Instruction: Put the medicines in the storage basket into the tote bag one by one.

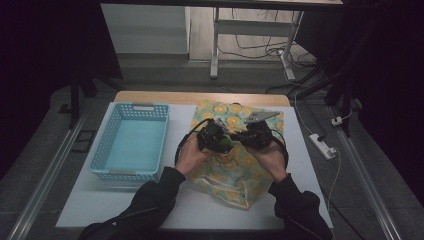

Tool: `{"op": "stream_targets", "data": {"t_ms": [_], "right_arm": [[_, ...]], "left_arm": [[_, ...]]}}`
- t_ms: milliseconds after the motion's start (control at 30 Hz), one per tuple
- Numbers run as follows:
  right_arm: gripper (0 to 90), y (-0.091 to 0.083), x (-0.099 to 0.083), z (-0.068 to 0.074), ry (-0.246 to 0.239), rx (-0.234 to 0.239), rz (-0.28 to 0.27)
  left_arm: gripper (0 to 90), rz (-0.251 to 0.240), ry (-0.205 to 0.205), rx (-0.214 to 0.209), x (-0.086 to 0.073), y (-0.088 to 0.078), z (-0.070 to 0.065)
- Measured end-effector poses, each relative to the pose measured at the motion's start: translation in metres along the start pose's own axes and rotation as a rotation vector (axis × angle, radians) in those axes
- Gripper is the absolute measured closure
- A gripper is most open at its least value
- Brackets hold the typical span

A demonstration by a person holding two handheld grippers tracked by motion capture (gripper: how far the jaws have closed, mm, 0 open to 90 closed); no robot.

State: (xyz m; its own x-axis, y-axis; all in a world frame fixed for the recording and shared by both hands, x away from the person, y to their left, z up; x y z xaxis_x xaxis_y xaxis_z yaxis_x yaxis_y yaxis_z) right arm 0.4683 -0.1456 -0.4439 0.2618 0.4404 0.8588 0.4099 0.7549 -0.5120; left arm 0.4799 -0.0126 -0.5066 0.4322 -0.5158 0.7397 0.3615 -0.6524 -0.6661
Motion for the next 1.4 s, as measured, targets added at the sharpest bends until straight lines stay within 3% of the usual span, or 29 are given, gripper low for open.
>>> {"op": "stream_targets", "data": {"t_ms": [133, 467, 600, 1067, 1400], "right_arm": [[89.1, -0.001, 0.0, 0.0, 0.001, 0.0, -0.001], [89.1, 0.0, 0.0, 0.0, -0.001, 0.003, 0.0], [89.0, 0.0, 0.0, 0.001, -0.001, 0.004, -0.001], [89.0, 0.001, 0.0, 0.002, 0.001, 0.008, 0.002], [89.0, 0.001, -0.001, 0.002, -0.003, 0.009, 0.007]], "left_arm": [[49.2, -0.006, 0.001, 0.002, 0.001, 0.0, -0.001], [30.4, -0.021, 0.018, 0.001, 0.004, -0.014, -0.01], [23.4, -0.035, 0.023, -0.022, 0.002, -0.021, -0.014], [3.3, -0.063, -0.036, -0.093, -0.016, -0.041, -0.019], [0.0, -0.081, -0.028, -0.15, -0.03, -0.05, -0.025]]}}
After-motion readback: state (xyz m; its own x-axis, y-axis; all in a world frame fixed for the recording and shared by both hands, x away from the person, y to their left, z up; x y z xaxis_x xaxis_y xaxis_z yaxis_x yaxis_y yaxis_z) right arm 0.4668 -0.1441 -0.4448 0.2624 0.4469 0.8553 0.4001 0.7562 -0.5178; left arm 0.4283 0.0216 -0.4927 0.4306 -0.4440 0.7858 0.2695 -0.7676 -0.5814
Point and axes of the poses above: each handheld gripper's, and its own axes: y roughly forward along the jaws, x roughly out of its top, z roughly to its left, the point moved 4 cm from there along y, roughly forward along the jaws, and after that the axes turned 6 degrees about -z, right-handed, at the moved point
